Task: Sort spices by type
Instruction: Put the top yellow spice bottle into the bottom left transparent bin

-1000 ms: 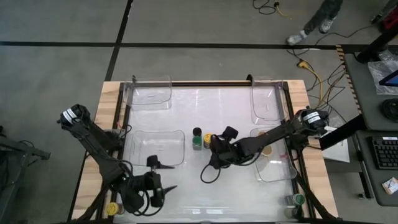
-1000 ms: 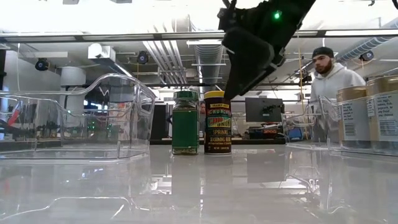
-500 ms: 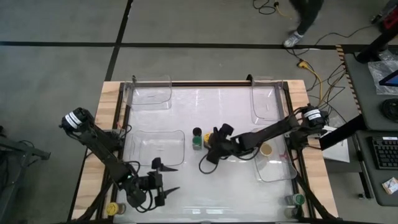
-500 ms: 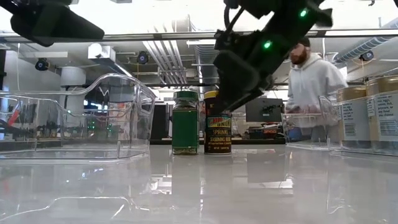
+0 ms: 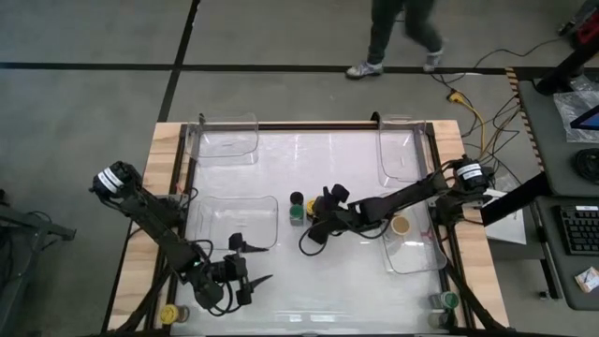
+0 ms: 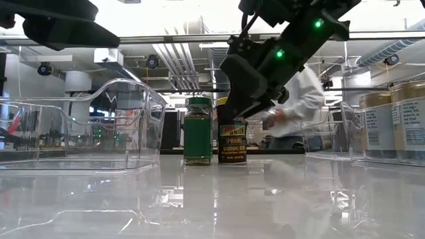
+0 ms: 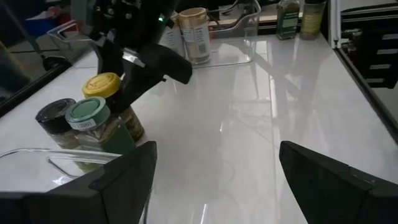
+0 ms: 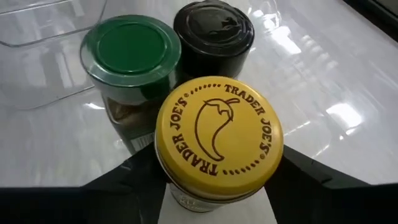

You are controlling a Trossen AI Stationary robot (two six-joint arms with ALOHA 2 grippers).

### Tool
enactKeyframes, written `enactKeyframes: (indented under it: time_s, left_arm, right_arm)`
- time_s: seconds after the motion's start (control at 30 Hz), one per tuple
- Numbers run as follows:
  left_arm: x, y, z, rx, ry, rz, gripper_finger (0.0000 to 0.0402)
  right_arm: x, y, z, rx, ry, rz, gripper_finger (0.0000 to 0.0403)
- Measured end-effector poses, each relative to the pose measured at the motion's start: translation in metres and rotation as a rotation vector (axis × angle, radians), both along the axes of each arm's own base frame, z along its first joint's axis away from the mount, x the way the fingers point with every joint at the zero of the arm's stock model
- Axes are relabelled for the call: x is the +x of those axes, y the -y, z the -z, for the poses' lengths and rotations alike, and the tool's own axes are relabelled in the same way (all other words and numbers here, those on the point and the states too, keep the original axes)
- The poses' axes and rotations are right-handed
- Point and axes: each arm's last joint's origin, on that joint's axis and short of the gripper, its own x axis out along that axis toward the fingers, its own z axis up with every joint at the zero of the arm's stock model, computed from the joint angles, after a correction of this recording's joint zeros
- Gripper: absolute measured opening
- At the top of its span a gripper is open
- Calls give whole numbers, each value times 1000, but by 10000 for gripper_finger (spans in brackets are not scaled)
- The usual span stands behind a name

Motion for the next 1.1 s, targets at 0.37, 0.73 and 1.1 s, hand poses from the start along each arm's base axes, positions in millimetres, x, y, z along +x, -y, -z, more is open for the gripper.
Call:
enactKeyframes:
  time_s: [0.37,0.73,1.1]
  left_arm:
    - [2,-4,0,26,-14,-10,323]
    - [9,3,-22,102,15,3,323]
    - [14,23,-60,113,22,80,323]
  right_arm:
    - [-13,-27,-29,18,-6,-67,215]
    - [-14,-96,-22,117,168,-217,210]
    - [25,-132,17,78,224,-306,210]
